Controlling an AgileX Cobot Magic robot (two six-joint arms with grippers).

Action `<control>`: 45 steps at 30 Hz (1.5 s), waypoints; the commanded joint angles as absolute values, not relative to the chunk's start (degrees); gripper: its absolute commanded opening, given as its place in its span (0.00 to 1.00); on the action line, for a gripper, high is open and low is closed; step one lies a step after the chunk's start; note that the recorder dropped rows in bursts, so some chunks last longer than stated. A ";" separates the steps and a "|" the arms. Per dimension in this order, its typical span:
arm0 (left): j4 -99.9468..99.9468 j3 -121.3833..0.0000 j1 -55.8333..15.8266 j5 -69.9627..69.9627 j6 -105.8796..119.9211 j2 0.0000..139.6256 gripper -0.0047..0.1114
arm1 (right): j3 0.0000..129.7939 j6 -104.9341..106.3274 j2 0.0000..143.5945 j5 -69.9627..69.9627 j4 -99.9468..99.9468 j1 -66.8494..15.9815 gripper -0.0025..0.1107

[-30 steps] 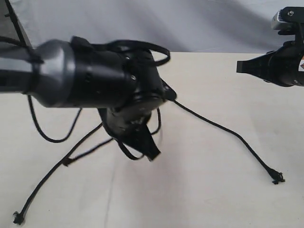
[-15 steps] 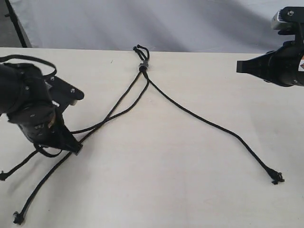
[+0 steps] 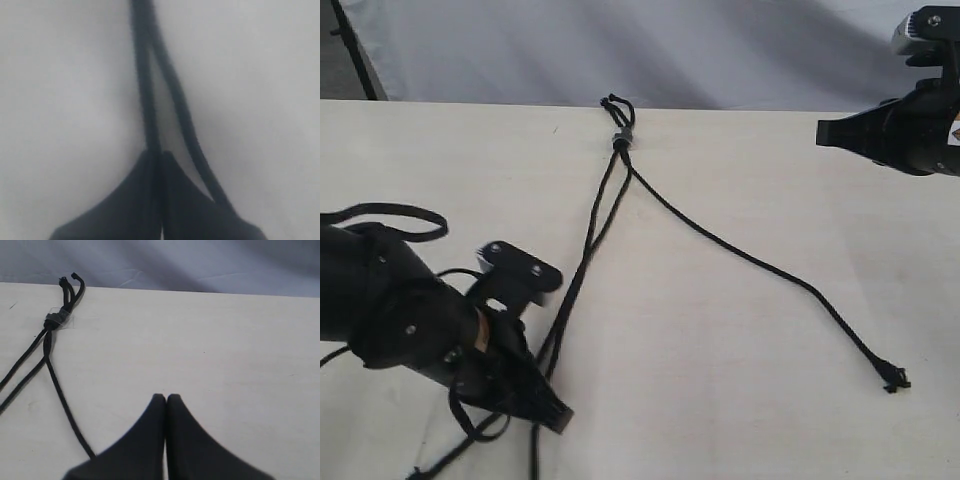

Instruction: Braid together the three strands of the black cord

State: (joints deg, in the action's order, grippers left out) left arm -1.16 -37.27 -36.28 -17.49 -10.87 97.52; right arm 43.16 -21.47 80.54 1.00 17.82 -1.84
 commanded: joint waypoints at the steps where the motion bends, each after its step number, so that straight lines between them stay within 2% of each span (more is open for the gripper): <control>1: 1.84 -39.49 -41.22 -22.73 -8.26 93.56 0.04 | 42.94 -21.72 80.24 1.30 18.32 -1.49 0.03; 4: -4.13 -39.75 -39.36 -23.25 -11.97 84.76 0.04 | 42.94 -21.72 80.24 1.16 18.32 -1.49 0.03; 8: -9.03 -39.75 -29.48 -28.13 -14.60 74.17 0.04 | 42.94 -21.88 80.24 1.14 18.32 -1.49 0.03; 11: -9.03 -38.46 -21.65 -28.44 -14.60 73.36 0.04 | 42.94 -21.99 80.24 1.14 18.32 -1.49 0.03; 14: -9.03 -33.03 -16.21 -20.57 -14.60 74.03 0.04 | 42.94 -21.99 80.24 1.14 18.32 -1.49 0.03; 18: -8.57 -26.52 -13.29 -8.44 -14.60 77.90 0.04 | 42.94 -21.99 80.24 1.14 18.32 -1.49 0.03; 27: -8.57 -26.41 -13.30 -7.84 -15.85 88.38 0.04 | 43.16 -23.38 80.24 -3.59 17.88 -3.41 0.03; 29: -8.57 -26.41 -13.30 -7.84 -15.85 89.57 0.11 | 43.73 -24.64 80.24 -6.34 17.88 -5.80 0.03; 33: -8.15 -26.41 -13.30 -6.94 -16.58 90.68 0.36 | 46.25 -24.64 80.33 -12.43 17.78 -13.11 0.03; 36: -8.15 -26.41 -13.30 -6.44 -17.19 90.68 0.51 | 48.82 -24.64 81.68 -17.21 16.87 -20.07 0.03; 38: -8.15 -26.41 -13.30 -6.14 -17.19 90.68 0.56 | 50.07 -24.64 83.45 -18.54 16.59 -24.19 0.09; 42: -8.15 -26.41 -13.30 -6.66 -18.09 90.68 0.59 | 52.18 -24.64 88.38 -20.44 13.96 -32.04 0.36; 45: -8.15 -26.41 -13.30 -7.58 -18.09 90.68 0.59 | 52.82 -24.64 92.27 -22.17 10.59 -37.83 0.51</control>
State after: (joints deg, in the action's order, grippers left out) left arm -8.60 -26.78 -13.47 -6.97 -17.41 90.65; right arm 52.18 -24.46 89.19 -19.98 13.38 -33.26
